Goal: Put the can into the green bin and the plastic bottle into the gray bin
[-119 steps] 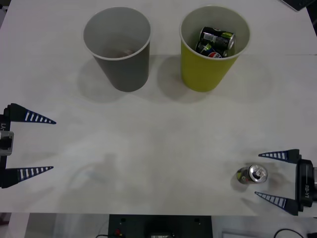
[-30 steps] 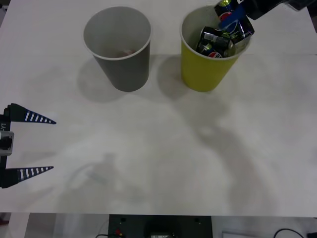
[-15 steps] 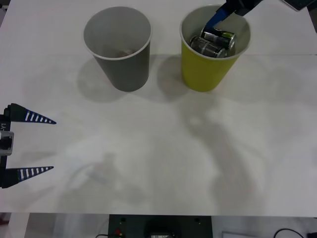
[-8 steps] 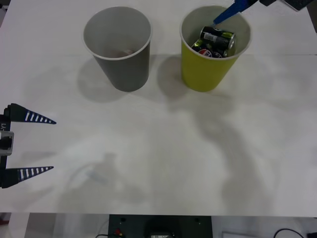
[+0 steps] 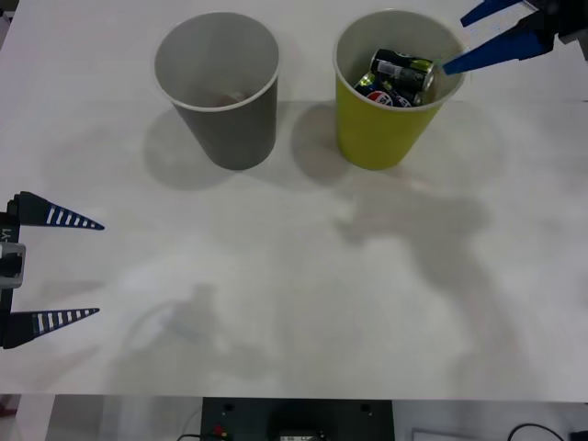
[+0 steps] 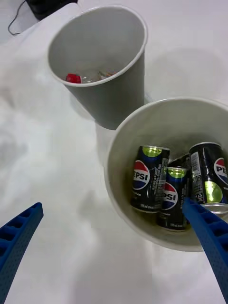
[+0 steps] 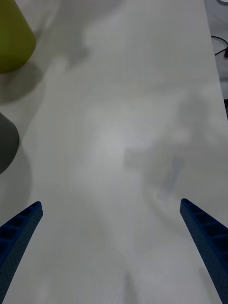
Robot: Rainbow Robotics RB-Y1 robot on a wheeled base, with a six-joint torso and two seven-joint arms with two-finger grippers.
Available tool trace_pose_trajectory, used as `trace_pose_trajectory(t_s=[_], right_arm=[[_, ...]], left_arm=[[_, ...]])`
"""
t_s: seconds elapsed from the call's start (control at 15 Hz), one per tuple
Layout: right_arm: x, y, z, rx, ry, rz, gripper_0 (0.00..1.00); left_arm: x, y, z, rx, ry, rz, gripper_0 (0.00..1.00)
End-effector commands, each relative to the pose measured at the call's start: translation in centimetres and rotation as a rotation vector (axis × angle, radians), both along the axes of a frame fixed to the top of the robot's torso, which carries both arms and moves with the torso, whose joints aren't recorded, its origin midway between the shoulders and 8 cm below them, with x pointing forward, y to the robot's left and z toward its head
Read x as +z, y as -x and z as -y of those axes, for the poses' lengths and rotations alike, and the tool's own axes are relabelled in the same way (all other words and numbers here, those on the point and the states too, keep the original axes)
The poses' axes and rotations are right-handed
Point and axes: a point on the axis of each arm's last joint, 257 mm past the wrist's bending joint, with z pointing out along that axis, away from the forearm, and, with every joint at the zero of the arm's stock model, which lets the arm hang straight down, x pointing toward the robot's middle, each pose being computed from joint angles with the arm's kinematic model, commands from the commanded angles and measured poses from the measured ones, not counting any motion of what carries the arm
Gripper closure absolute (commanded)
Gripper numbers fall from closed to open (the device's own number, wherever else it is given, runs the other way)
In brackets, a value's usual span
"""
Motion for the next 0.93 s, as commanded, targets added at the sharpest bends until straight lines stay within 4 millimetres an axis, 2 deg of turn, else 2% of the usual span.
trace_pose_trajectory(t_s=[0.07, 0.33, 0.93], right_arm=[[-1.2, 1.9, 0.9, 0.071, -0.003, 0.050, 0.00], [-4.5, 4.5, 2.4, 0.156, 0.031, 0.120, 0.00], [-11.4, 8.7, 6.2, 0.291, 0.149, 0.239, 0.00]], left_arm=[[0.0, 0.0, 0.0, 0.000, 0.000, 0.000, 0.00], [0.0, 0.0, 0.0, 0.000, 0.000, 0.000, 0.00], [0.0, 0.0, 0.0, 0.000, 0.000, 0.000, 0.00]])
